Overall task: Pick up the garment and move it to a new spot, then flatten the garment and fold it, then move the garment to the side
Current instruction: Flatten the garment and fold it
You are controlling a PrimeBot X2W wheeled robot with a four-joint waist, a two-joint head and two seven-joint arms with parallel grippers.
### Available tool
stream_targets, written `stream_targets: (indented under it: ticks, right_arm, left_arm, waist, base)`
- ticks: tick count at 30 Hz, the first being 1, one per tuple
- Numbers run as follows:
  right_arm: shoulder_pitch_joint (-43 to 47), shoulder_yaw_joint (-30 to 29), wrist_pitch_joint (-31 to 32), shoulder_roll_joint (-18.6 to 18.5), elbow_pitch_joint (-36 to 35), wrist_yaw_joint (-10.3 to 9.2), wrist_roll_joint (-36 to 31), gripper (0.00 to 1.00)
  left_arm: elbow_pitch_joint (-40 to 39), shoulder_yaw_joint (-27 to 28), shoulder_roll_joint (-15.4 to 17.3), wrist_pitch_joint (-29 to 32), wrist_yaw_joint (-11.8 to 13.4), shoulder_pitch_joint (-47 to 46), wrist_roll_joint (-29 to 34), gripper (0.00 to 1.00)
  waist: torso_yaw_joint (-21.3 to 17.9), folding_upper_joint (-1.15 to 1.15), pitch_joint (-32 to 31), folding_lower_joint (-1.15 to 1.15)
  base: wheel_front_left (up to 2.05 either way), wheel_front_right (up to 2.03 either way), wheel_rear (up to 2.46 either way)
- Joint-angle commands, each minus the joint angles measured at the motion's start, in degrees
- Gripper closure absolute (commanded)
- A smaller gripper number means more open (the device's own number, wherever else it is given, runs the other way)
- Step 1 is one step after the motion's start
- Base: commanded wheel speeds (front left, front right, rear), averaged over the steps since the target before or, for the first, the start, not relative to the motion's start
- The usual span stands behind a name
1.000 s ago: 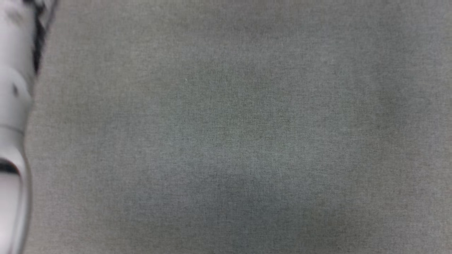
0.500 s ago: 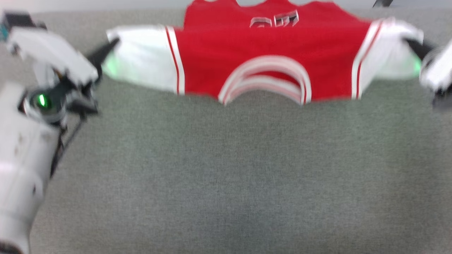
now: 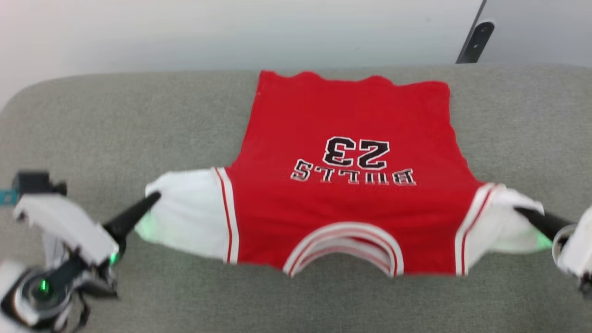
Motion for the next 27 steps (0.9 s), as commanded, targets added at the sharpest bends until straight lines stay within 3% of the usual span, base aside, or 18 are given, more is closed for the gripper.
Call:
stream_targets:
  ticks: [1,5,9,11,18,27]
  right_arm:
    - [1.8,-1.1,1.4,0.7,-1.6,-0.05,-0.9,1.00]
    - [5.4,-2.8,5.2,2.4,-6.5,-0.05,-2.8,1.00]
    - [7.4,-1.8,6.4,2.1,-8.4,-0.06,-6.0,1.00]
    - [8.0,-0.4,5.9,1.7,-8.4,-0.05,-7.1,1.00]
    - [7.9,4.6,-0.2,-0.2,-3.5,-0.06,-10.0,1.00]
    - [6.8,9.9,-9.1,-2.9,5.4,-0.06,-12.6,1.00]
  left_arm:
    - [-2.9,1.0,0.9,-1.4,1.3,3.1,-1.1,1.00]
    - [-12.1,1.7,3.9,-4.6,4.7,10.8,-1.7,1.00]
    - [-14.5,1.4,3.2,-6.6,6.0,14.1,-2.0,1.00]
    - [-13.2,1.2,2.6,-7.4,6.5,14.4,-1.6,1.00]
    - [-7.3,-3.8,1.6,-10.9,9.0,11.8,9.2,1.00]
    - [-3.4,-7.5,-3.4,-15.6,11.4,11.0,15.7,1.00]
  waist:
    - [-0.4,0.00,-0.2,0.00]
    - [-0.2,0.00,0.6,0.00]
    - [-0.1,0.00,1.7,0.00]
    - [-0.2,0.00,2.3,0.00]
    - [-0.9,0.00,4.3,0.00]
    - [-0.8,0.00,6.8,0.00]
  base:
    - [0.00,0.00,0.00]
    - [0.00,0.00,0.00]
    - [0.00,0.00,0.00]
    - [0.00,0.00,0.00]
    - [0.00,0.00,0.00]
    - [0.00,0.00,0.00]
